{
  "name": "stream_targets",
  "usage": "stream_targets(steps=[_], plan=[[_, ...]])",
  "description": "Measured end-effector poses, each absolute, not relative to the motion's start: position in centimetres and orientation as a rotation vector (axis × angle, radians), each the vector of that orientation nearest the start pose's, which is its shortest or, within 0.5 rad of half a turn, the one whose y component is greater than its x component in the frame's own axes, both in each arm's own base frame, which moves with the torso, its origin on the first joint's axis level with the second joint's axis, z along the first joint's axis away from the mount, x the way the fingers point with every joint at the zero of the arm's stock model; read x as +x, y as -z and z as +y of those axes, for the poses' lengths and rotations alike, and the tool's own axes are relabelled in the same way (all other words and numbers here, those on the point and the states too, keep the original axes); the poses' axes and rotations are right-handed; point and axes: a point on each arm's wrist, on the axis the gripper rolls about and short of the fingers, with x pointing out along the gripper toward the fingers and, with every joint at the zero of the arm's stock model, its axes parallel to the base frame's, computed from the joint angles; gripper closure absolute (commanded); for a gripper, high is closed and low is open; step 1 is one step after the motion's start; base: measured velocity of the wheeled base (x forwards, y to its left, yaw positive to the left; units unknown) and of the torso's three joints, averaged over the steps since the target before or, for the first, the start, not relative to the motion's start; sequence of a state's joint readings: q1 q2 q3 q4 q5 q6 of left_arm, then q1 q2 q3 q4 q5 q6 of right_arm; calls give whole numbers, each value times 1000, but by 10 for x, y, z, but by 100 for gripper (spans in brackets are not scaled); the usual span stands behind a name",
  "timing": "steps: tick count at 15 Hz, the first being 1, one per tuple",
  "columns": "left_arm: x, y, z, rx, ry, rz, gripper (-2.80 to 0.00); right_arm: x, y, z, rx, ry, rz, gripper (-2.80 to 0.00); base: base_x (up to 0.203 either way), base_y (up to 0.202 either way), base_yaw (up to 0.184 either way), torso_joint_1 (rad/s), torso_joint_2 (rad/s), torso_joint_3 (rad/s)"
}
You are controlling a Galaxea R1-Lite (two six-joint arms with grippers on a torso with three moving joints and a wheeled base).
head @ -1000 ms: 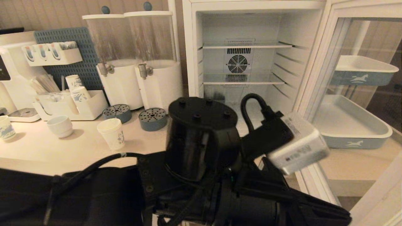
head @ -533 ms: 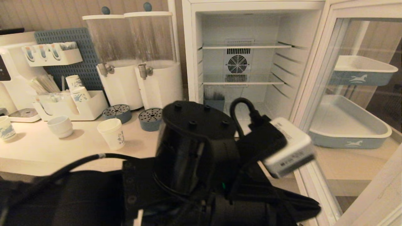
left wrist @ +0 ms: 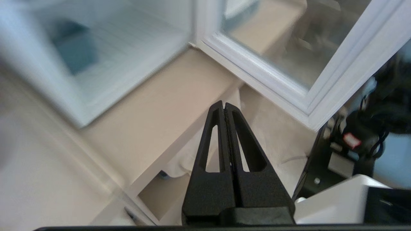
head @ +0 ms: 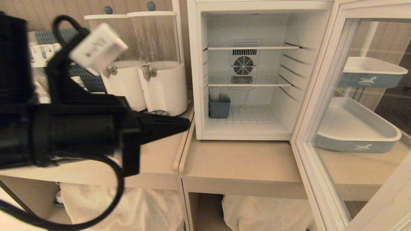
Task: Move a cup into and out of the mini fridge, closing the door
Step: Put the paper cup in the freezer
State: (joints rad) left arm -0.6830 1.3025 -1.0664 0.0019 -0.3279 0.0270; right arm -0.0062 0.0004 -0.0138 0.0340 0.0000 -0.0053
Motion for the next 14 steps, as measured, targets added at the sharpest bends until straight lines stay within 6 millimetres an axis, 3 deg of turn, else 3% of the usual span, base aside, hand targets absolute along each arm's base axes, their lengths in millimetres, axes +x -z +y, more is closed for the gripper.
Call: stream_targets(steps=[4, 6, 10, 14], plan=[[102, -327, -76, -49, 904, 174, 0, -24, -76, 0, -5, 6, 21, 0, 0, 0, 0, 0, 0, 0], [76, -332, -49, -83, 824, 158, 0, -24, -76, 0, -6, 6, 20, 0, 0, 0, 0, 0, 0, 0], [40, -331, -26, -113, 766, 135, 0, -24, -76, 0, -6, 6, 19, 0, 0, 0, 0, 0, 0, 0], [-54, -309, 0, -185, 691, 42, 0, -24, -76, 0, -6, 6, 21, 0, 0, 0, 0, 0, 0, 0]])
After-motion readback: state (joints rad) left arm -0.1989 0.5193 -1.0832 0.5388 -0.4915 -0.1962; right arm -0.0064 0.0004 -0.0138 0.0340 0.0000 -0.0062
